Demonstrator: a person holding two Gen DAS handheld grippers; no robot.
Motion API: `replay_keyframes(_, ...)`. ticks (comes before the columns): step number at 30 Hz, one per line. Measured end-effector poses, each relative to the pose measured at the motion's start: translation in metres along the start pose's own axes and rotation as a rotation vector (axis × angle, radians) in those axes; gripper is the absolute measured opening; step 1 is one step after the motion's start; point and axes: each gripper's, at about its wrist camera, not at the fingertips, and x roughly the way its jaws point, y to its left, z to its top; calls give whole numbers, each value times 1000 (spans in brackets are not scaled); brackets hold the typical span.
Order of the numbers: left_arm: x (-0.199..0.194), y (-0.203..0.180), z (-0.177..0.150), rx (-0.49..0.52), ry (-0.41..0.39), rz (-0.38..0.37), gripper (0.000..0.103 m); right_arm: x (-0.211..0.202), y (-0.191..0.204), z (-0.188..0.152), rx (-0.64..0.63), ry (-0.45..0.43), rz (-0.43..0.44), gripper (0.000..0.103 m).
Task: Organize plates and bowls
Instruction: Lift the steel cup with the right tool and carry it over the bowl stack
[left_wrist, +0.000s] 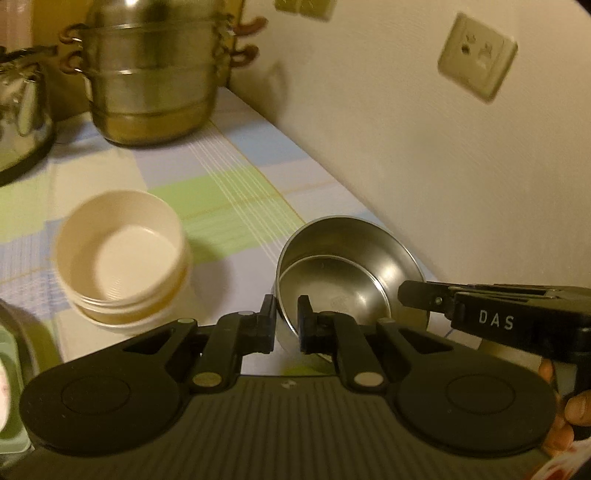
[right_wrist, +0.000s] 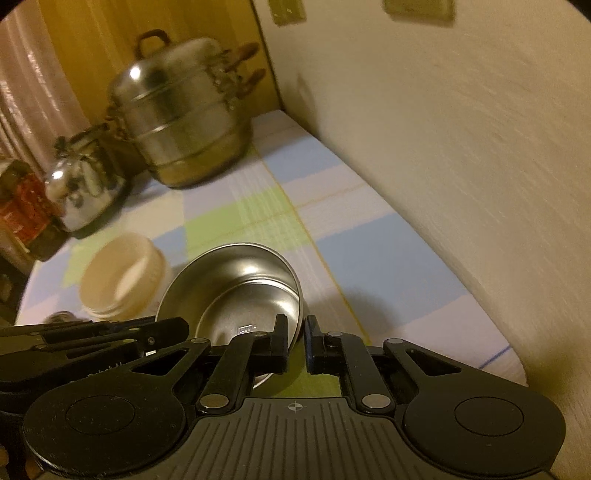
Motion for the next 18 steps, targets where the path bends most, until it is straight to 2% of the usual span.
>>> replay_keyframes(9, -40, 39, 17, -80, -77, 72, 10, -2, 45, 31, -46, -2, 117, 9)
replay_keyframes(18, -59, 85, 37, -153, -144, 156, 10, 24, 96, 63, -116, 13, 219, 9)
